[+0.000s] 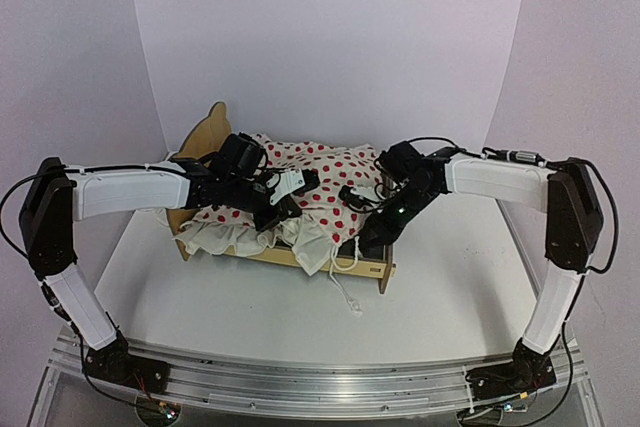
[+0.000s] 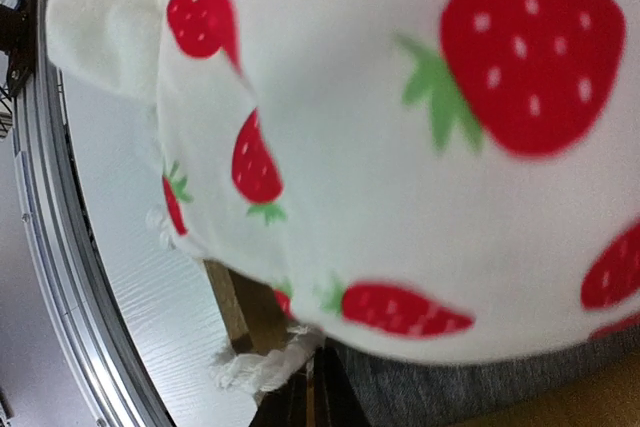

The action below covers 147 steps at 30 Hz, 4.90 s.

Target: Set up the pet bed

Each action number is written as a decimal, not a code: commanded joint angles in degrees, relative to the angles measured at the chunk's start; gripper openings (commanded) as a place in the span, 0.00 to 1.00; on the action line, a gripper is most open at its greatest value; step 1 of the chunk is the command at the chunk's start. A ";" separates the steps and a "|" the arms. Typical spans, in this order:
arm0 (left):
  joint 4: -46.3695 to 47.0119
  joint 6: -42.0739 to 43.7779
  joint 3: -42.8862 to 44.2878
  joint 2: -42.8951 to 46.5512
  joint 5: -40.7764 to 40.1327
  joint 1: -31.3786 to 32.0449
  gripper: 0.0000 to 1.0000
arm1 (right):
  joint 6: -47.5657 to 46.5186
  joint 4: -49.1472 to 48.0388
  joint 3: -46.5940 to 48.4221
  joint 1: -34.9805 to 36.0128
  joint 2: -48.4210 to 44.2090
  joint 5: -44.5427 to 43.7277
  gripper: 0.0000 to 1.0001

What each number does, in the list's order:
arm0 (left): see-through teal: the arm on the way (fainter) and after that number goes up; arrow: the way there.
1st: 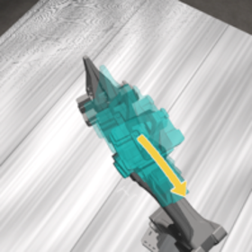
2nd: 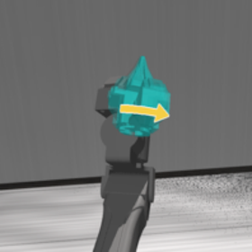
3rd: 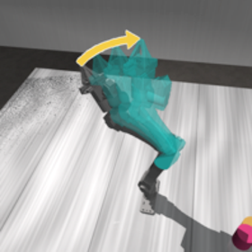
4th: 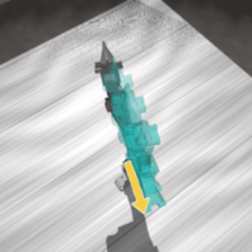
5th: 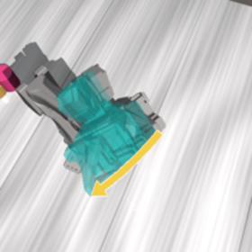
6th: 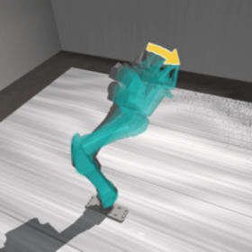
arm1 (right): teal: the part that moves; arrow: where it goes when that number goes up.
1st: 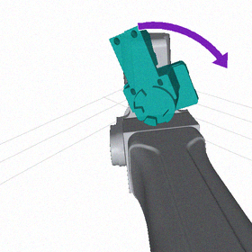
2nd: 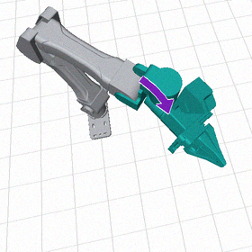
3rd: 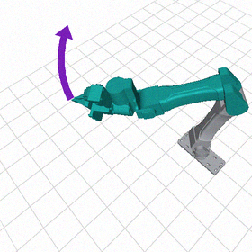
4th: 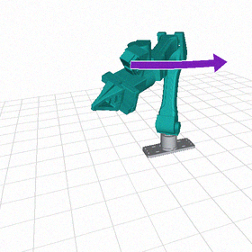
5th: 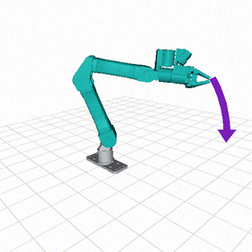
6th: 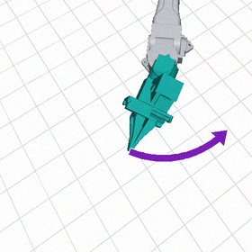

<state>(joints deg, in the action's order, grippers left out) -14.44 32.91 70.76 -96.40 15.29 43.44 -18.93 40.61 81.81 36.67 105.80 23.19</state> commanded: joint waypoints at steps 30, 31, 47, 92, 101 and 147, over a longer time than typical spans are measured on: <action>1.88 -0.55 2.06 -0.51 0.63 -0.37 0.00 | -5.93 14.04 4.59 1.66 1.44 -15.24 0.34; 1.73 -0.53 2.01 -0.51 0.47 -0.37 0.00 | -6.66 14.38 4.02 1.66 0.92 -15.71 0.34; 2.08 -0.69 1.18 -0.23 -0.12 -0.39 0.00 | -3.58 -8.67 -3.04 1.66 -8.87 -3.20 0.42; 3.49 -1.44 0.72 -1.42 -0.06 -0.37 0.00 | 54.98 -3.95 -2.50 9.18 -3.73 -15.67 0.22; 3.39 -1.26 0.78 -1.25 -0.25 -0.37 0.00 | 55.90 -3.96 -0.38 9.19 -1.08 -19.18 0.00; 3.12 -2.21 2.39 -0.88 0.52 -0.37 0.00 | -15.65 -22.89 -15.96 5.28 -18.76 -6.50 0.37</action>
<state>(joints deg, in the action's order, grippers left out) -12.40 31.49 70.78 -97.49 15.38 43.44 -9.59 35.66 72.06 41.69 90.68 14.70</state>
